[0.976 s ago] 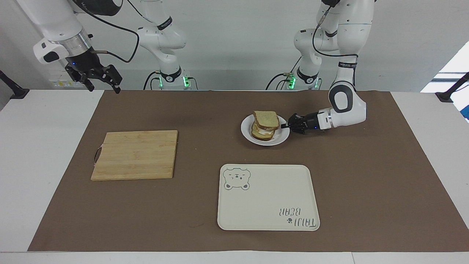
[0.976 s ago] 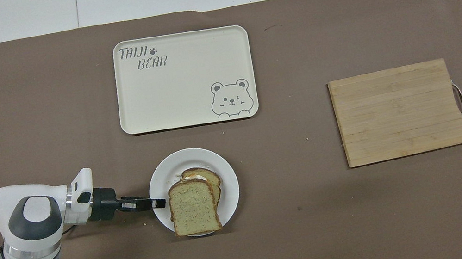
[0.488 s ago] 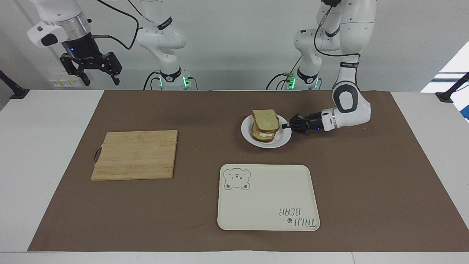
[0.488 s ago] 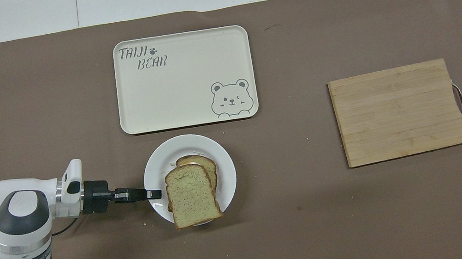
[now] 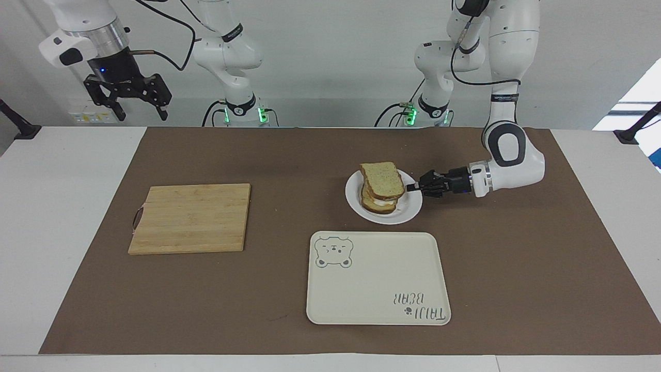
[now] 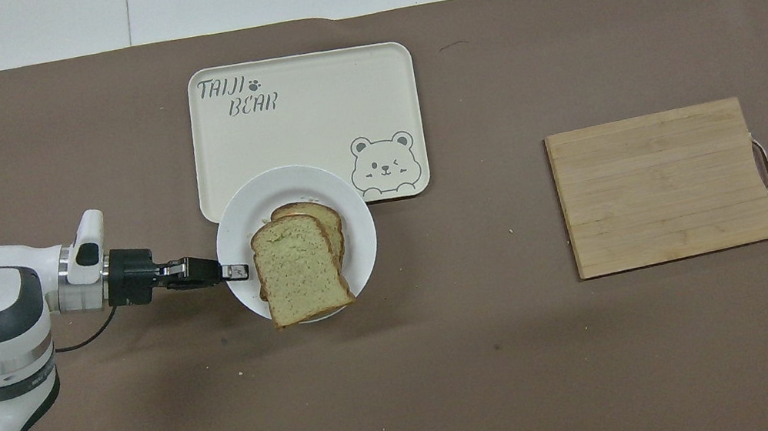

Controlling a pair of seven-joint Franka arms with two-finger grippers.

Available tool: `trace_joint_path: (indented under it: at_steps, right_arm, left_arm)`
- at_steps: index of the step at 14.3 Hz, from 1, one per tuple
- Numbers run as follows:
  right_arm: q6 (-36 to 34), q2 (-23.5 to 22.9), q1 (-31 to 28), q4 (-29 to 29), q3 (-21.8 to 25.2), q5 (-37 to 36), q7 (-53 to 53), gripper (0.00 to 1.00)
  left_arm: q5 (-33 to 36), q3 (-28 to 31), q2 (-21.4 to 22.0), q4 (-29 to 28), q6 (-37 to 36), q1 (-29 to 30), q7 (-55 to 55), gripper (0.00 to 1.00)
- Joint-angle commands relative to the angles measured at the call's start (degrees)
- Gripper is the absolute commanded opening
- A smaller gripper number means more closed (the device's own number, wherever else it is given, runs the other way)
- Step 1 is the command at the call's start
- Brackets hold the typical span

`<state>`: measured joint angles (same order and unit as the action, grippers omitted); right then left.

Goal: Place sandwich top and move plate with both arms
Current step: 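Slide the plate with the left gripper onto the bear tray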

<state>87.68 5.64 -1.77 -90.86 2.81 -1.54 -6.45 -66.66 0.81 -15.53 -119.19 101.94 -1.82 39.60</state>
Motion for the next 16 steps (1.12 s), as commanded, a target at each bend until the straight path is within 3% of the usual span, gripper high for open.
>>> trace_joint_path:
  at_steps: [1, 4, 7, 10, 16]
  right_arm:
    - [1.44, 3.06, 0.98, -4.15, -0.09, -1.44, -0.85, 1.00]
    - [1.53, 2.62, 0.80, -3.45, 0.09, -0.74, -0.76, 1.00]
    - [1.18, 2.18, 0.19, -2.92, 0.35, -0.30, -0.76, 1.00]
    - [1.01, 1.48, 0.71, -2.49, 0.26, -0.82, 0.47, 1.00]
    - [1.44, 0.95, 0.63, -1.25, 0.09, -0.30, 1.26, 1.00]
  left_arm:
    - [0.13, -0.19, -6.60, 11.49, -3.16, 0.76, -6.96, 0.00]
    - [1.36, -0.90, -13.10, 23.61, -3.42, 0.42, -15.06, 0.00]
    - [1.45, -2.65, -20.30, 32.67, -3.42, 0.42, -15.08, 0.00]
    - [2.24, -2.65, -24.80, 38.84, -1.93, -0.81, -16.12, 0.00]
    - [3.73, -2.65, -24.99, 38.95, -0.61, -1.17, -17.45, 0.00]
